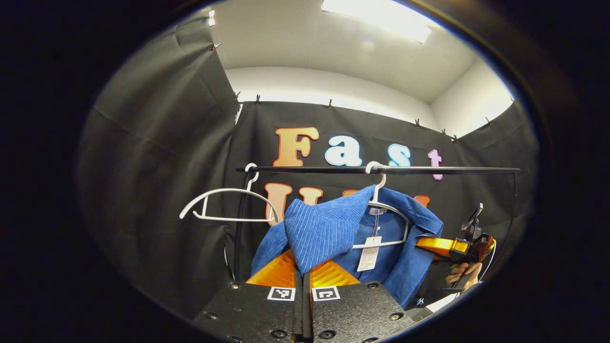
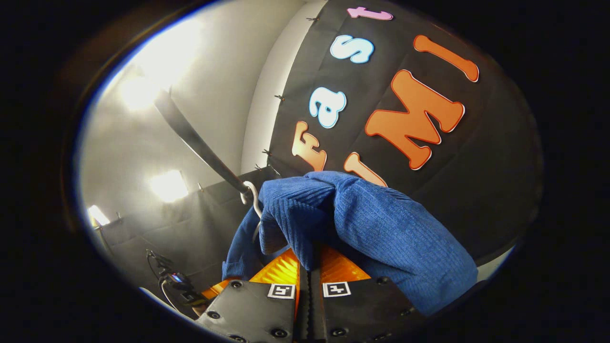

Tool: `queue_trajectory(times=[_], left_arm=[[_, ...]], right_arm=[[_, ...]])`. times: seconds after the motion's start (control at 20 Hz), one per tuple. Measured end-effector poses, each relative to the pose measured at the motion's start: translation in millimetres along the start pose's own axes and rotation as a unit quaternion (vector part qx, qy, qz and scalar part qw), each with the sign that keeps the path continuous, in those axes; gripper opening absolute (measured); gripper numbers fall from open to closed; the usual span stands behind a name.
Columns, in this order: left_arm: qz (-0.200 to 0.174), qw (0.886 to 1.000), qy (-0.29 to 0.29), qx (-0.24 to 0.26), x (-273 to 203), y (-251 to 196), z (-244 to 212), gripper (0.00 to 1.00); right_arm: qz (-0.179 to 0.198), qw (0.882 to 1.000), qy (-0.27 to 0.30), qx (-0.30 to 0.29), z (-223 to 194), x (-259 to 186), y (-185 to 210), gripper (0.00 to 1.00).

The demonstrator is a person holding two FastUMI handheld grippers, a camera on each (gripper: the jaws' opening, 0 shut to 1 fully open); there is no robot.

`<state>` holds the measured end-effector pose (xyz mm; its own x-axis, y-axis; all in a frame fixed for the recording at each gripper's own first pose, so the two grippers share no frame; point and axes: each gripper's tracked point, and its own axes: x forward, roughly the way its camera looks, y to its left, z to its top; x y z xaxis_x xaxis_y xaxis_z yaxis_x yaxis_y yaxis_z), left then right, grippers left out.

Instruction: Grasp the clothes on the hanger with both hands and then place them into the laundry hamper below.

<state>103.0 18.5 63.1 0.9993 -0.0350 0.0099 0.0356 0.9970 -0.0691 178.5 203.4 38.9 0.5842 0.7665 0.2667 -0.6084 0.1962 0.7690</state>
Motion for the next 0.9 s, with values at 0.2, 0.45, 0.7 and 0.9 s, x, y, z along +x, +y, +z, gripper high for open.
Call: queue_trajectory(times=[0.2,0.45,0.7,0.9], left_arm=[[0.010,1.000,-0.017,0.006,-1,10,17,0.00],[0.029,0.999,-0.038,0.006,2,28,37,0.00],[0.052,0.997,-0.060,0.025,12,50,56,0.00],[0.072,0.993,-0.078,0.055,23,60,71,0.00]], right_arm=[[0.013,0.999,-0.017,0.031,18,-1,-2,0.07],[0.018,0.998,-0.051,0.040,46,-5,-4,0.08],[-0.013,0.995,-0.095,0.027,79,-11,-17,0.07],[-0.017,0.993,-0.109,0.029,93,-10,-19,0.06]])
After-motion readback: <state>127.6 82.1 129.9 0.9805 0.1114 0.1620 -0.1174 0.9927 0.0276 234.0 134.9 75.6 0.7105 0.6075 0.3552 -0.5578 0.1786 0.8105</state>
